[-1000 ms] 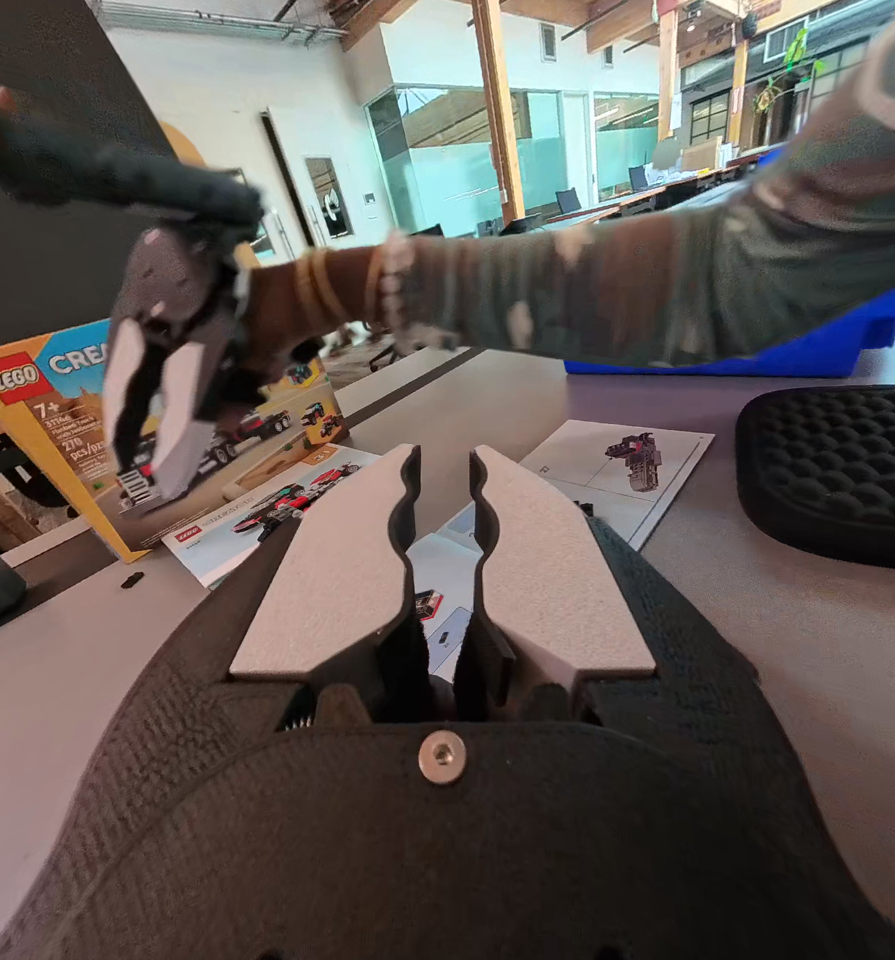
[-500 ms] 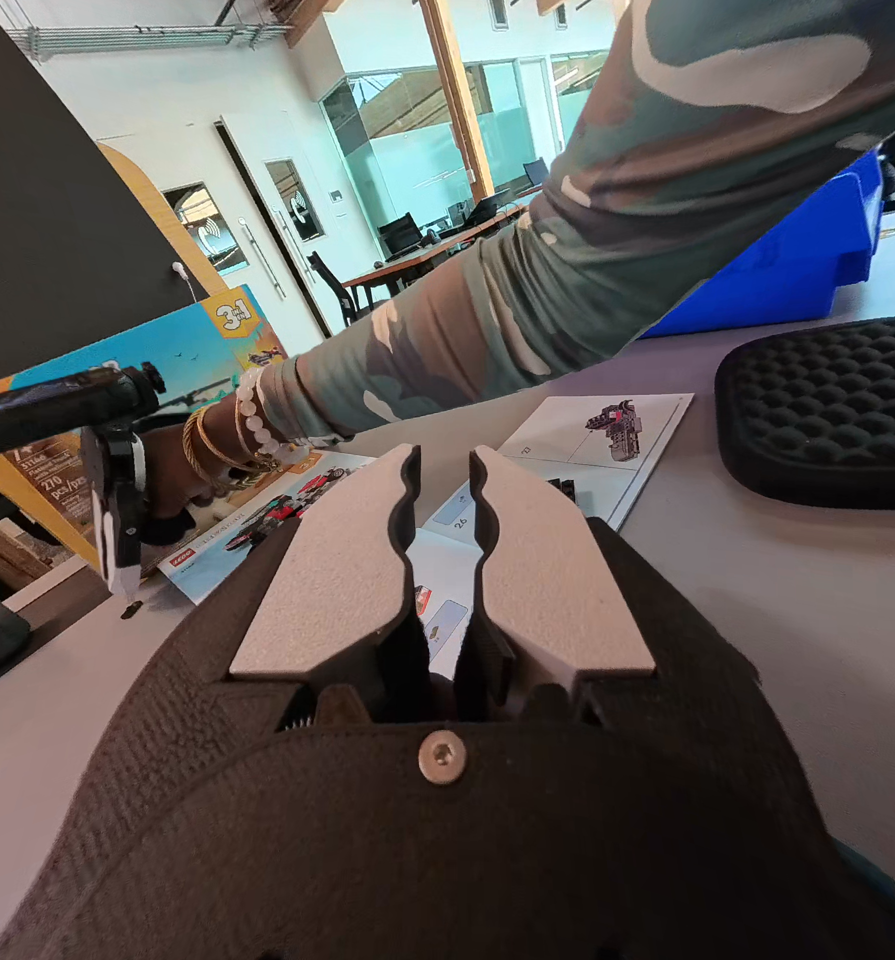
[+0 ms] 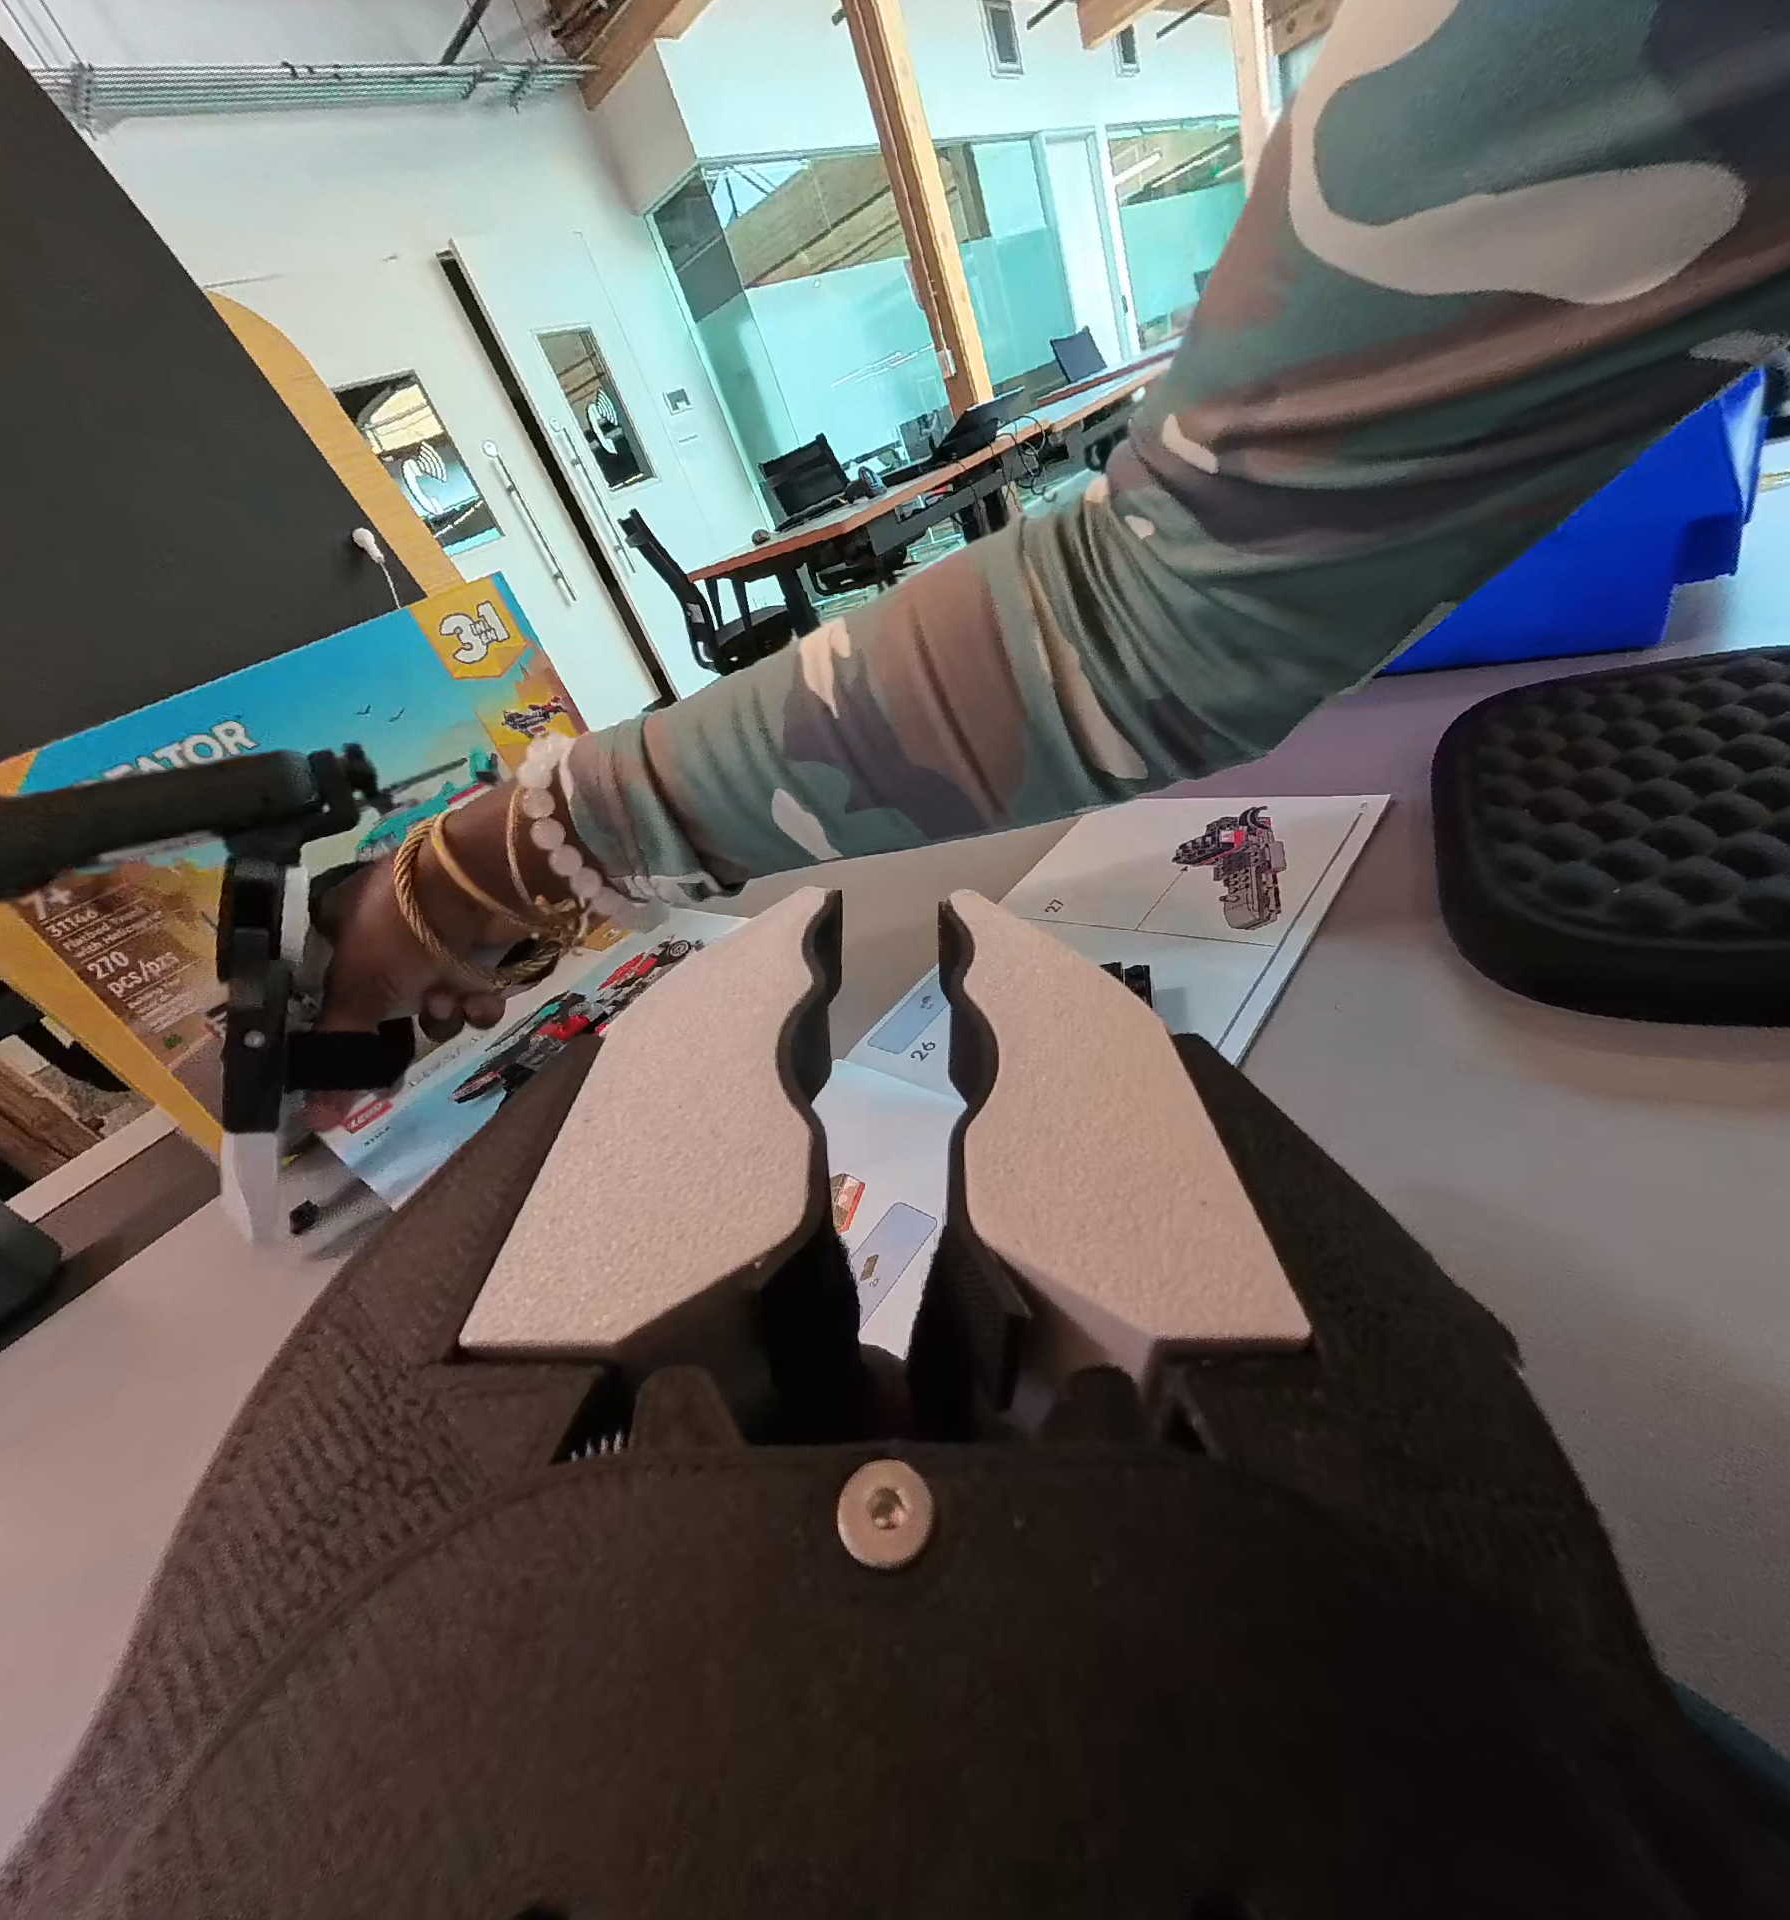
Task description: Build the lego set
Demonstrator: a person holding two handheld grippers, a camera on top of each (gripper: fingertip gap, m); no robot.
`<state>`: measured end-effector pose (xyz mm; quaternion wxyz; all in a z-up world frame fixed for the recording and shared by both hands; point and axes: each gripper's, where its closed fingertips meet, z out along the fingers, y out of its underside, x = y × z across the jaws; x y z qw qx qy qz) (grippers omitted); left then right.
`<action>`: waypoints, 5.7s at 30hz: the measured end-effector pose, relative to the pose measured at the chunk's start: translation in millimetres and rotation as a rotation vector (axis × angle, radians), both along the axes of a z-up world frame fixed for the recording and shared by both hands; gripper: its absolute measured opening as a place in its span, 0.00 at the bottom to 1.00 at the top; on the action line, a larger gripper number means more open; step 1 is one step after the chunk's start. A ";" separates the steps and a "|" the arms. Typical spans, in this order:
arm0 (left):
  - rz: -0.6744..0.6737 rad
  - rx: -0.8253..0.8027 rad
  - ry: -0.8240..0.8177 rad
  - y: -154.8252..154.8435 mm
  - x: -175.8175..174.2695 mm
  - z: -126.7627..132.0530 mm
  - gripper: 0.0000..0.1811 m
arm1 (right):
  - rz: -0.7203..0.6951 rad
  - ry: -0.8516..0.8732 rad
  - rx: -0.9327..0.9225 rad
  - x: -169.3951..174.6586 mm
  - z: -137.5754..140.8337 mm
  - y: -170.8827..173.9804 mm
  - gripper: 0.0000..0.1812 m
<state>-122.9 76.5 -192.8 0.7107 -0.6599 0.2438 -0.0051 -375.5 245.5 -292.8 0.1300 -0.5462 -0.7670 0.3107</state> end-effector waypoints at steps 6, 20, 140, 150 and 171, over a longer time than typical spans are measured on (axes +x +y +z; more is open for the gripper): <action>0.000 -0.003 0.010 0.4 0.7 -1.2 0.10 | 0.074 0.054 0.192 12.5 7.9 22.3 0.10; 0.003 -0.006 0.045 1.0 3.1 -4.1 0.10 | -0.026 0.023 0.135 1.2 -9.1 17.4 0.09; 0.121 -0.609 -0.164 -21.7 -19.8 -49.2 0.19 | 0.359 0.222 0.197 303.1 9.0 -131.8 0.09; 0.099 -0.635 -0.180 -29.3 -18.1 -60.6 0.18 | 0.366 0.186 0.200 301.4 7.8 -132.4 0.09; 0.036 -0.669 -0.141 -28.9 -7.2 -61.5 0.19 | 0.338 0.183 0.156 302.5 15.3 -129.3 0.01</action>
